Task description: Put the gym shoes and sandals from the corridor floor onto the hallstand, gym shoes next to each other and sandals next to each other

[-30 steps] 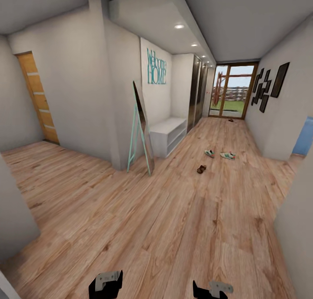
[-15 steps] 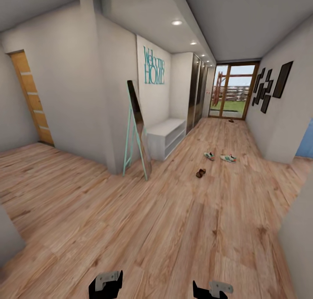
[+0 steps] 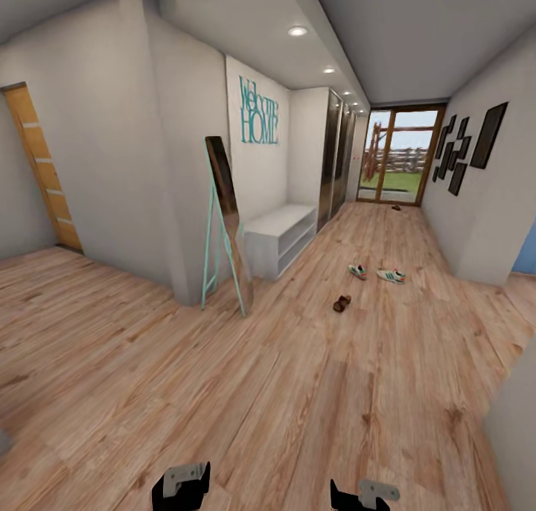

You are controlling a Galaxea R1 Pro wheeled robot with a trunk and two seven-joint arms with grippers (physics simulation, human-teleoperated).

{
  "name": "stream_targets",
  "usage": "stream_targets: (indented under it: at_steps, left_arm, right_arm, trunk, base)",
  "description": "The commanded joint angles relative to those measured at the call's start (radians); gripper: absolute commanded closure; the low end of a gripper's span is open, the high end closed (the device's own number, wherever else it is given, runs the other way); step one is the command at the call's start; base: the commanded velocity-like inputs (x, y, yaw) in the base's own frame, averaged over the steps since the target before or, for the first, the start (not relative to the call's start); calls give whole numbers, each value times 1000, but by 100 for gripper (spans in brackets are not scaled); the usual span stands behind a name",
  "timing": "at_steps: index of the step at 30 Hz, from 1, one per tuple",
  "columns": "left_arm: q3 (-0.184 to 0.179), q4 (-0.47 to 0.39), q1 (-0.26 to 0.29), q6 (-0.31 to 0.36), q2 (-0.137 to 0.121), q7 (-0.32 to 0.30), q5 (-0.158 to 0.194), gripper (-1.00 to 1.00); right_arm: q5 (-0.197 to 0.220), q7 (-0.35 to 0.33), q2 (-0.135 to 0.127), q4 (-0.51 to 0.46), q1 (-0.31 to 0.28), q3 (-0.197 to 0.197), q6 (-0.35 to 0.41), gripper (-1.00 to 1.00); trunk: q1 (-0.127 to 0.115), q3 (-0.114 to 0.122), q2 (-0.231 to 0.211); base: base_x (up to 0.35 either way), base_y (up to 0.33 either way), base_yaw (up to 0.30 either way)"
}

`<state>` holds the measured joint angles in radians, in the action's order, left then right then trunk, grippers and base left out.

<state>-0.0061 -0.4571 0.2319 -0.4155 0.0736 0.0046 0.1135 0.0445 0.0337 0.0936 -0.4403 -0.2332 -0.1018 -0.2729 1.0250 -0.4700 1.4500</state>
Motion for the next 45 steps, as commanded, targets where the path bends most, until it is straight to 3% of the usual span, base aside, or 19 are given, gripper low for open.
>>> stream_targets:
  at_steps: [1, 45]
  left_arm:
    - [0, 0, 0, 0, 0, 0, 0, -100]
    - [0, 0, 0, 0, 0, 0, -1, -100]
  right_arm:
    - [0, 0, 0, 0, 0, 0, 0, -100]
    - [0, 0, 0, 0, 0, 1, 0, -100]
  trunk:
    - [0, 0, 0]
    - [0, 0, 0]
  base:
    - [323, -158, 0]
    - [296, -197, 0]
